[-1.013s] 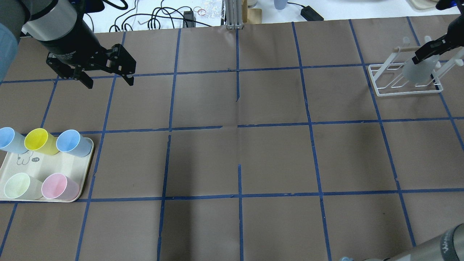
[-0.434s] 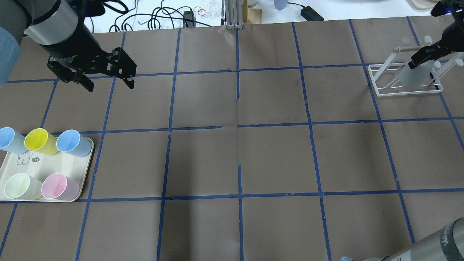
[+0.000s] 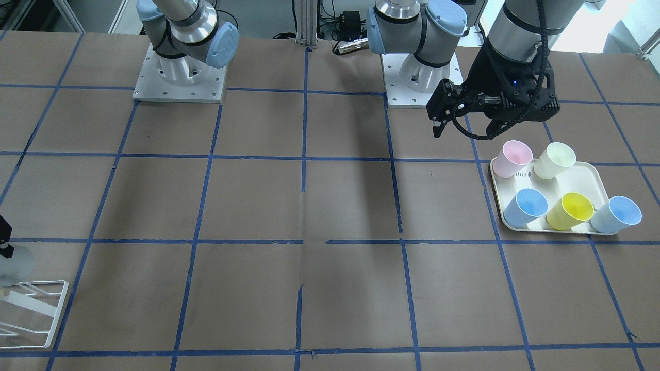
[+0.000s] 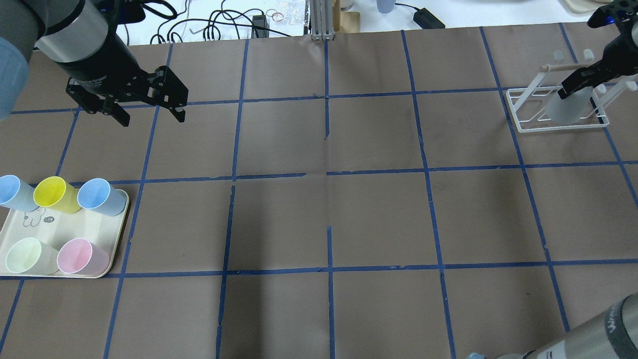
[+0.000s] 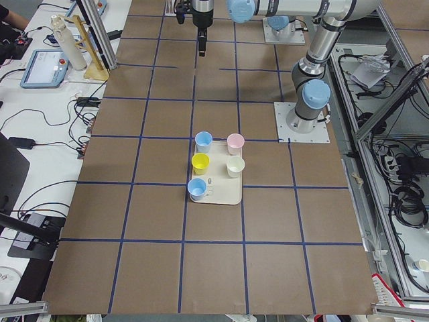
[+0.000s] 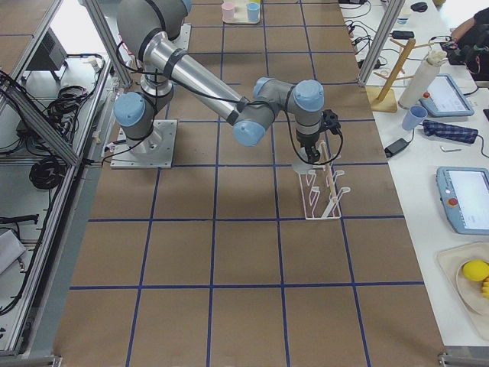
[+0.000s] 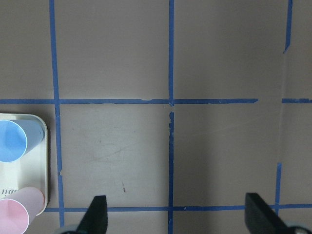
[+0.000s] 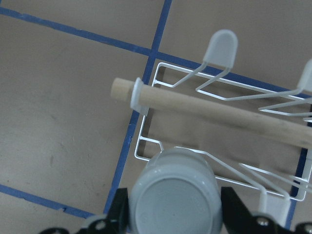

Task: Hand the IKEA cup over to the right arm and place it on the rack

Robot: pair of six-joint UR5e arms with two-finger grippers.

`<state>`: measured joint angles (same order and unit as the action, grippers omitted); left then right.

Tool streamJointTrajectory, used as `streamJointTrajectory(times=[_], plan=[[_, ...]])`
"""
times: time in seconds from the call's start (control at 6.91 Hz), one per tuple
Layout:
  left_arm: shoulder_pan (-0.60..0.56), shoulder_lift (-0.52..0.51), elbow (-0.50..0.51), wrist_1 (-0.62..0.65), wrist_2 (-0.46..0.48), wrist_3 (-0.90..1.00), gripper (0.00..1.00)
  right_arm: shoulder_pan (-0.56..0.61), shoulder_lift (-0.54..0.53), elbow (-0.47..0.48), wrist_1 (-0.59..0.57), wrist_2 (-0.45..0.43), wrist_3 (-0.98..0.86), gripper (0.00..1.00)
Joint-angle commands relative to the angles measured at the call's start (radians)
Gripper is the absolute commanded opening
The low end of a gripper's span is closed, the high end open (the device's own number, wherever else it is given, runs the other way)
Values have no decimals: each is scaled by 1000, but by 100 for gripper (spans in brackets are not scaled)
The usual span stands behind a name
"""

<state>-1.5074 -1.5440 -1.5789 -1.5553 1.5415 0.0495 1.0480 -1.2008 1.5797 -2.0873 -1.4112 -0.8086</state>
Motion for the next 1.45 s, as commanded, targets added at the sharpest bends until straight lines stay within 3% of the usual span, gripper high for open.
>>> streamJointTrajectory(times=[0.0, 0.14, 0.29, 0.58, 0.87, 1.3], plan=[[3, -1, -1, 1, -1, 3, 100, 0, 6, 0, 1, -3, 2, 18], [3, -1, -1, 1, -3, 3, 100, 0, 6, 0, 0, -3, 2, 47], [4, -1, -1, 3, -3, 4, 100, 0, 7, 2, 1, -3, 3, 90], [4, -1, -1, 4, -3, 6, 100, 0, 6, 0, 12, -6, 12, 100], [7, -1, -1, 4, -4, 7, 100, 0, -19, -3, 63, -31, 44, 100], [9, -2, 0, 4, -7, 6, 100, 9, -265, 5, 411, -89, 268, 100]])
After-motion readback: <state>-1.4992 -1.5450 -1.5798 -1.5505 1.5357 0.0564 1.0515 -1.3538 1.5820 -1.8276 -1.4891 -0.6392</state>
